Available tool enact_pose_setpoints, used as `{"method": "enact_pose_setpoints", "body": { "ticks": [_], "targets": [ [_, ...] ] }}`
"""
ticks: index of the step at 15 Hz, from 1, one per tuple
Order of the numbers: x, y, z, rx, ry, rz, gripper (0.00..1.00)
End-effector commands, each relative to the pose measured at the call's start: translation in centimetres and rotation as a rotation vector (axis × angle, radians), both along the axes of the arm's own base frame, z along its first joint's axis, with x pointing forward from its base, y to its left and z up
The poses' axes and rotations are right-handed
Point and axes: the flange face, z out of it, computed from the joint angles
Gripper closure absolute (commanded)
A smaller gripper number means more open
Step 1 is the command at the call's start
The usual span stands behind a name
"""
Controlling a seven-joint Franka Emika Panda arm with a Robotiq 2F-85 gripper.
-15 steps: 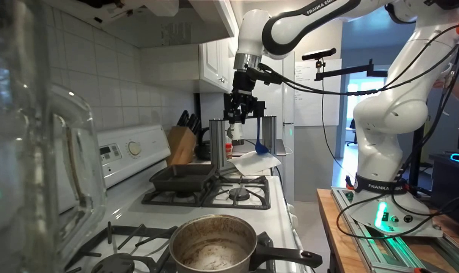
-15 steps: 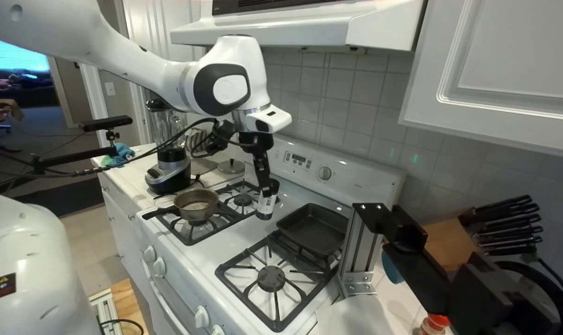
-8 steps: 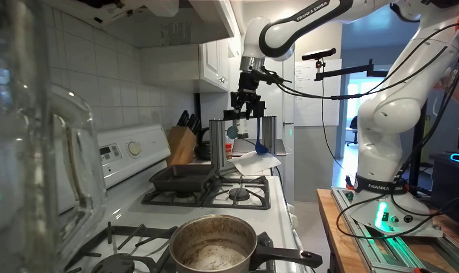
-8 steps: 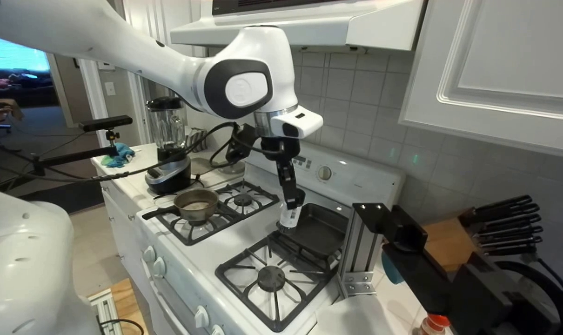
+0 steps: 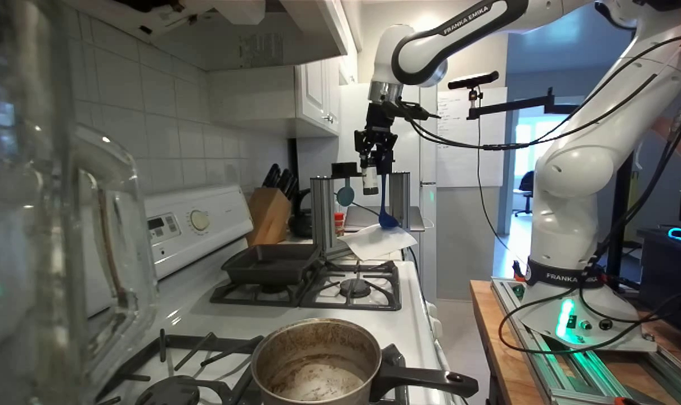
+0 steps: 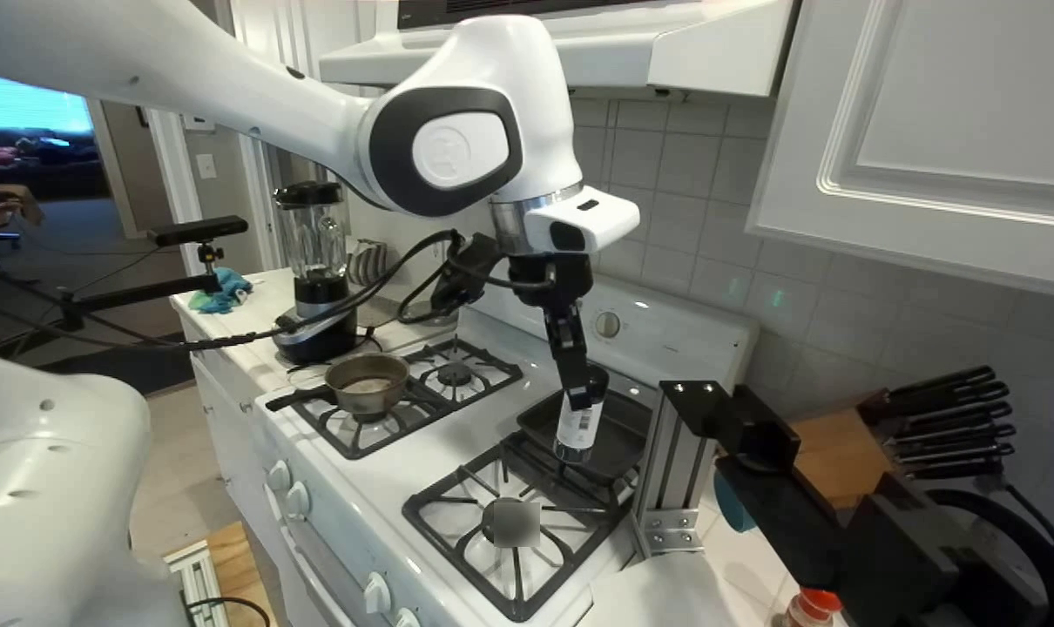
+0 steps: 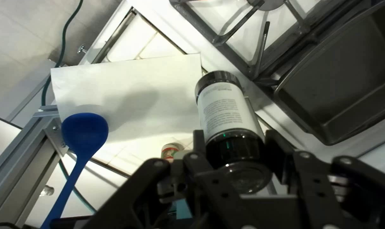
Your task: Put the black and white container on top of the shelf on the right.
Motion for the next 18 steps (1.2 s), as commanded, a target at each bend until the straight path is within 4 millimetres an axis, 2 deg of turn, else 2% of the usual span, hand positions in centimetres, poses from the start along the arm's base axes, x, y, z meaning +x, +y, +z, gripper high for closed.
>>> {"method": "enact_pose_setpoints", "body": {
  "ticks": [1,6,7,8,12,13,15,18],
  "targets": [
    [-2.0,-1.7,0.7,-0.028,-0.019,-0.023,0.75],
    [-2.4,-6.0,3.2,-0.051,-0.09,-0.013,0.75],
    [-2.0,-4.4,1.9,-0.023,-0.053,-0.029,0.75],
    [-2.2,-4.9,2.1,-0.024,-0.06,-0.031,0.5],
    [-1.9,-4.5,1.8,-0.026,-0.052,-0.023,0.5],
    [-1.9,-4.5,1.8,-0.026,-0.052,-0.023,0.75],
    [-1.7,-5.2,3.3,-0.045,-0.049,-0.025,0.75],
    [-1.3,-7.6,5.0,-0.048,-0.07,-0.051,0.75]
  ]
}}
